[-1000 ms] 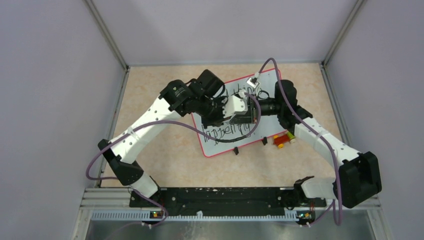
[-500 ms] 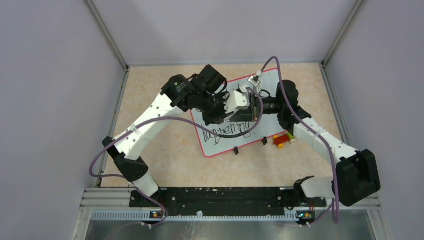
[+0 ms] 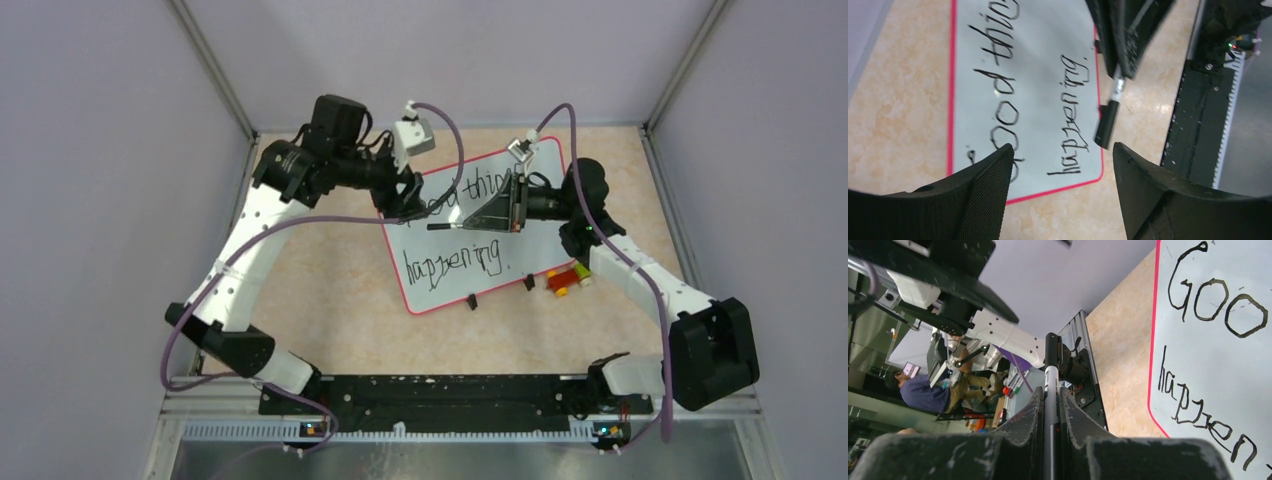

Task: Write a sentence on the whiteboard
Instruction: Pass from the right arm to the left, then pass from the left arm to the right

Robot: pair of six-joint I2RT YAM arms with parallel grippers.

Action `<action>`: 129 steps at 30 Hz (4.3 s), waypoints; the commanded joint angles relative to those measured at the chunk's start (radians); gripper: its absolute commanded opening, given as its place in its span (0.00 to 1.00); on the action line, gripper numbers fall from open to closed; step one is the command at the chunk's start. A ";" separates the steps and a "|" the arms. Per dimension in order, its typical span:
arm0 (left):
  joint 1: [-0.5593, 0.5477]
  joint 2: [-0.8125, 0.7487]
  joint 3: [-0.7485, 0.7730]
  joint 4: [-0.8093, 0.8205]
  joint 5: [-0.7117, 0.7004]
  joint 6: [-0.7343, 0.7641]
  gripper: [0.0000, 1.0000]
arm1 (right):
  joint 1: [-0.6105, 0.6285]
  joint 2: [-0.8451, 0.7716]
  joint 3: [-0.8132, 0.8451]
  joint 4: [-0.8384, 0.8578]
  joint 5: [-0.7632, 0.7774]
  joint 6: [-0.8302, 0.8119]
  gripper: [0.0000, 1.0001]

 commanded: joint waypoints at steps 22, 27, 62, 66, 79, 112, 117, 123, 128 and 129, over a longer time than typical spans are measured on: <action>-0.179 -0.217 -0.410 0.198 -0.181 0.178 0.56 | 0.050 -0.018 -0.001 0.062 -0.043 0.032 0.00; -0.200 -0.202 -0.402 0.189 -0.209 0.195 0.44 | 0.057 -0.017 0.003 0.059 -0.045 0.033 0.00; -0.281 -0.049 -0.175 0.258 -0.098 0.067 0.00 | 0.130 0.008 0.052 -0.079 -0.002 -0.088 0.00; -0.281 -0.040 -0.156 0.268 -0.085 0.055 0.00 | 0.146 0.014 0.052 -0.061 0.002 -0.080 0.00; -0.280 -0.011 -0.135 0.283 -0.043 0.031 0.00 | 0.175 0.027 0.085 -0.112 0.036 -0.131 0.00; -0.280 -0.243 -0.435 0.204 -0.336 0.379 0.00 | -0.038 -0.075 0.362 -0.905 0.070 -0.731 0.60; -0.320 -0.276 -0.486 0.155 -0.409 0.571 0.00 | 0.014 -0.056 0.415 -1.078 0.096 -0.859 0.62; -0.402 -0.300 -0.553 0.161 -0.493 0.675 0.00 | 0.151 0.012 0.460 -1.211 0.206 -0.961 0.59; -0.439 -0.287 -0.534 0.161 -0.506 0.677 0.00 | 0.229 0.051 0.482 -1.247 0.262 -0.981 0.54; -0.443 -0.285 -0.533 0.160 -0.509 0.677 0.00 | 0.239 0.058 0.485 -1.253 0.262 -0.983 0.53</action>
